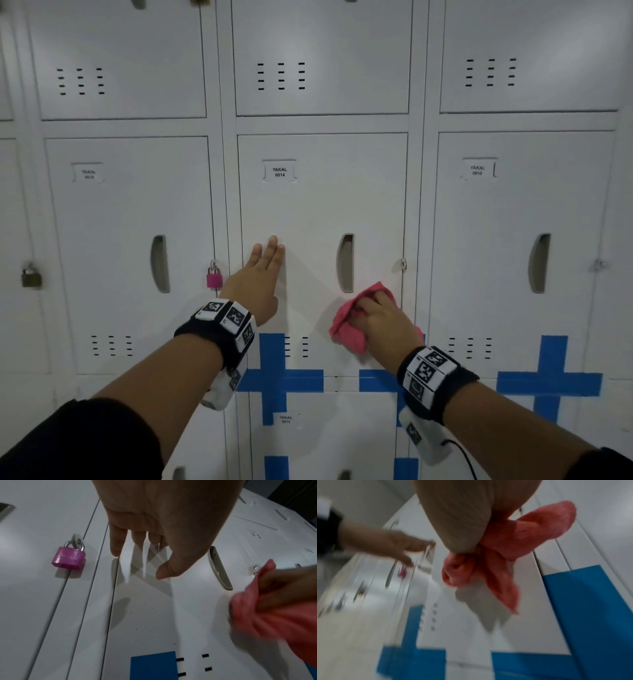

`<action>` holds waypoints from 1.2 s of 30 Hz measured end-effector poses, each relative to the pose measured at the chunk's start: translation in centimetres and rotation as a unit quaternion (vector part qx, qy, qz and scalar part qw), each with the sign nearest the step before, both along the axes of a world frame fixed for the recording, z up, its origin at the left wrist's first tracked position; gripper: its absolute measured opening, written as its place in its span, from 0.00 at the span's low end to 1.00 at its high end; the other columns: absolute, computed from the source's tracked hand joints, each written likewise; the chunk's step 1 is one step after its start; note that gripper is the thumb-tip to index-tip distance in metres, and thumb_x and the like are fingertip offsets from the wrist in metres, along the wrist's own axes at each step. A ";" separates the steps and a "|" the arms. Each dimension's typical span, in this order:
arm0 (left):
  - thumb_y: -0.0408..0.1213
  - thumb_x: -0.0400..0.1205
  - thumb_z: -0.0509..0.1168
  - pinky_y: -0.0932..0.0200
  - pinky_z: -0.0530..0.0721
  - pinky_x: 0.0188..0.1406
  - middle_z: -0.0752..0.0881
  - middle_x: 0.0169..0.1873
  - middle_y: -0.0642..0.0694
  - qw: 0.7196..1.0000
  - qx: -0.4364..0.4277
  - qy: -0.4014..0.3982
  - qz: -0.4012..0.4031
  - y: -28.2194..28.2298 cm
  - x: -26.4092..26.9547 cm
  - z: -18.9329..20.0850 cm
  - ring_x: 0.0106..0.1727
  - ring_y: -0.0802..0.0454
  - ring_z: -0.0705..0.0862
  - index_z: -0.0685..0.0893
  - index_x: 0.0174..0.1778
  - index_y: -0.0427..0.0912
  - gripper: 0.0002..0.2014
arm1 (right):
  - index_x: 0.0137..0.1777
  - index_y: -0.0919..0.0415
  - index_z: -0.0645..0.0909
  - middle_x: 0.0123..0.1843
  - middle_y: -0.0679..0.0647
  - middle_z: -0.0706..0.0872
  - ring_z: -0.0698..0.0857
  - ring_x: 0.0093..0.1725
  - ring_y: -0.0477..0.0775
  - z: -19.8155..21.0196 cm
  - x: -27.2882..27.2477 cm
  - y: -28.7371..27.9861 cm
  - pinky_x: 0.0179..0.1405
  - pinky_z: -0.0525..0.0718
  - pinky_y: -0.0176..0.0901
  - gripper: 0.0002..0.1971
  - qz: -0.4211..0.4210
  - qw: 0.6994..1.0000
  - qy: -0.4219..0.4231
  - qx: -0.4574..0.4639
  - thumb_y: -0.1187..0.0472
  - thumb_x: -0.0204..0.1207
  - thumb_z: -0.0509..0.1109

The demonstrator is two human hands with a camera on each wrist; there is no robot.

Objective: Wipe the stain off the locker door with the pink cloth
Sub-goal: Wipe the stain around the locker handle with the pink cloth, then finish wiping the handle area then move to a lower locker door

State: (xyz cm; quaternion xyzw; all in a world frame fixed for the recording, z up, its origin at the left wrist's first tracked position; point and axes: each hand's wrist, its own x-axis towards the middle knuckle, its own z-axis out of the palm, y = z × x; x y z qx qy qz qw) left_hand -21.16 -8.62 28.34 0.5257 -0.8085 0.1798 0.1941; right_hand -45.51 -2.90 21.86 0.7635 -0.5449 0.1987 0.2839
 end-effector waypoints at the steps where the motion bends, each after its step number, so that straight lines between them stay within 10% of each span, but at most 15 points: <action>1: 0.28 0.79 0.55 0.49 0.75 0.73 0.30 0.82 0.53 1.000 0.008 -0.001 0.001 0.2 0.2 0.0 0.85 0.50 0.39 0.34 0.83 0.48 0.43 | 0.58 0.52 0.87 0.58 0.51 0.85 0.75 0.60 0.55 0.5 0.1 0.3 0.62 0.80 0.51 0.14 0.023 0.997 -0.068 -0.042 0.61 0.73 0.74; 6: 0.34 0.80 0.59 0.40 0.55 0.83 0.28 0.82 0.49 0.999 0.034 -0.013 0.008 0.5 0.3 -1.1 0.84 0.45 0.36 0.36 0.83 0.46 0.43 | 0.70 0.66 0.77 0.62 0.64 0.78 0.80 0.56 0.59 5.6 2.2 -0.5 0.61 0.82 0.49 0.18 0.058 0.964 -0.210 -0.152 0.70 0.81 0.63; 14: 0.35 0.80 0.59 0.46 0.76 0.71 0.30 0.82 0.50 1.000 0.026 -0.012 0.005 0.4 0.2 -1.4 0.85 0.47 0.40 0.37 0.84 0.47 0.43 | 0.64 0.67 0.77 0.68 0.62 0.72 0.71 0.63 0.62 5.7 4.5 -3.0 0.63 0.77 0.51 0.18 -0.108 0.988 -0.100 -0.054 0.67 0.74 0.65; 22: 0.37 0.80 0.60 0.51 0.85 0.58 0.28 0.81 0.52 1.000 0.011 -0.023 0.010 0.5 0.3 -1.6 0.85 0.49 0.39 0.35 0.83 0.47 0.44 | 0.68 0.68 0.76 0.72 0.64 0.75 0.73 0.71 0.60 2.9 4.1 -2.3 0.72 0.75 0.53 0.21 -0.100 0.994 -0.034 -0.036 0.57 0.78 0.67; 36: 0.43 0.81 0.61 0.40 0.68 0.78 0.30 0.83 0.48 0.999 0.025 -0.020 0.003 1.0 0.3 -1.9 0.85 0.45 0.40 0.44 0.84 0.42 0.40 | 0.68 0.51 0.77 0.66 0.55 0.75 0.76 0.63 0.54 4.9 1.8 -0.9 0.63 0.80 0.47 0.16 0.076 0.940 -0.315 -0.111 0.59 0.82 0.61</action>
